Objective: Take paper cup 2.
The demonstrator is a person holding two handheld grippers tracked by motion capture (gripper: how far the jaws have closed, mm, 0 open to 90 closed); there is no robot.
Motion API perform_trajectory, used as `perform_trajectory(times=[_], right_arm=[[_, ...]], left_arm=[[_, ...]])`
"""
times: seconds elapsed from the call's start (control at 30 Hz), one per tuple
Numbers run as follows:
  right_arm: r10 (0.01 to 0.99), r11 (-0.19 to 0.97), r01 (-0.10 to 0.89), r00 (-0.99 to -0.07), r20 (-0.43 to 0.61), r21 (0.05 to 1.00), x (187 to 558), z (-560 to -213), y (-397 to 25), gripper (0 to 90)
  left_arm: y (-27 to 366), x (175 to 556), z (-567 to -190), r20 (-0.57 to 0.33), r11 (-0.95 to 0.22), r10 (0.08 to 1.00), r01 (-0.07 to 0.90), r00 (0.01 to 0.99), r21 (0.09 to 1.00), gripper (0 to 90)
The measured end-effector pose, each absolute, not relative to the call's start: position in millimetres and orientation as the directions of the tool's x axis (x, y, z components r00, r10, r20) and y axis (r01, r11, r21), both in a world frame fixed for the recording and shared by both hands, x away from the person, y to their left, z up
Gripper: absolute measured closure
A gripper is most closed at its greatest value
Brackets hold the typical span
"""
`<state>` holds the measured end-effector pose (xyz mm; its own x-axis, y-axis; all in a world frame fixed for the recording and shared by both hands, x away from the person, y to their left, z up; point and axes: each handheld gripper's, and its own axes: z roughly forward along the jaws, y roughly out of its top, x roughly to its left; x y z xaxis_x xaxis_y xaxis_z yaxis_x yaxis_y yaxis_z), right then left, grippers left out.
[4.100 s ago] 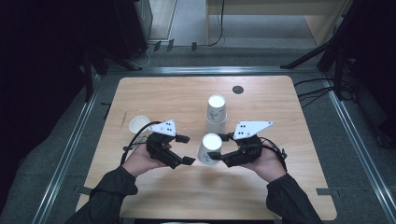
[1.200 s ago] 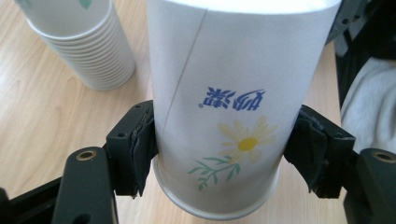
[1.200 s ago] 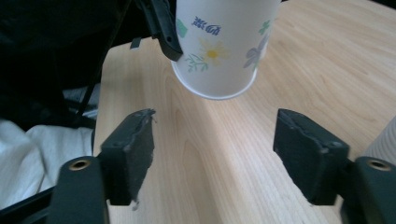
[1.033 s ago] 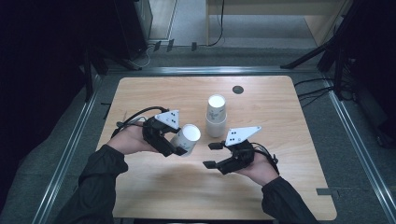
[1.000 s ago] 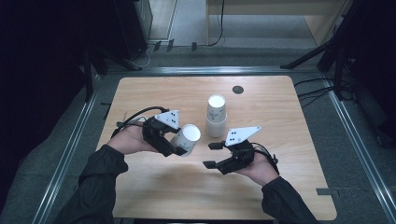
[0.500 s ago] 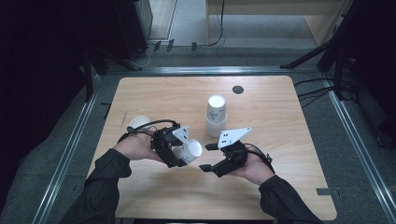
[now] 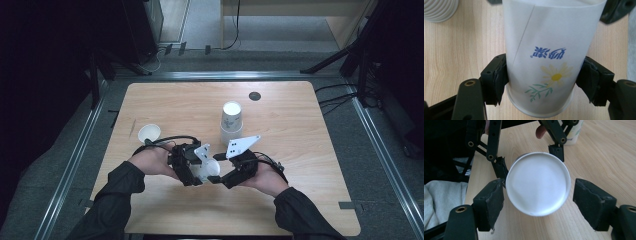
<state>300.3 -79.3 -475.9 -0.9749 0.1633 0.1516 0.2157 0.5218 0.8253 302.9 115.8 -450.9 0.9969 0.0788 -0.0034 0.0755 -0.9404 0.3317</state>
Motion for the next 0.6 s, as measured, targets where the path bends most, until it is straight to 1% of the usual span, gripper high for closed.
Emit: perform_trajectory(times=[0.13, 0.3, 0.43, 0.6], right_arm=[[0.155, 0.525, 0.209, -0.977, 0.148, 0.825, 299.6, -476.0, -75.2, 25.2], [0.143, 0.54, 0.193, -0.98, 0.137, 0.819, 297.0, -475.9, -70.7, 28.9], [0.135, 0.541, 0.183, -0.982, 0.13, 0.821, 296.9, -475.3, -71.1, 33.8], [0.13, 0.545, 0.171, -0.984, 0.119, 0.82, 296.2, -473.8, -71.6, 34.5]], left_arm=[[114.0, 301.5, -450.3, -0.001, -0.942, 0.067, 0.064, 0.998, 0.331, 29.6], [112.4, 300.0, -449.5, -0.008, -0.94, 0.065, 0.063, 0.998, 0.336, 29.3], [113.5, 300.3, -448.5, -0.006, -0.935, 0.066, 0.063, 0.998, 0.348, 29.1], [115.1, 299.8, -448.5, 0.004, -0.93, 0.05, 0.045, 0.999, 0.365, 27.1]])
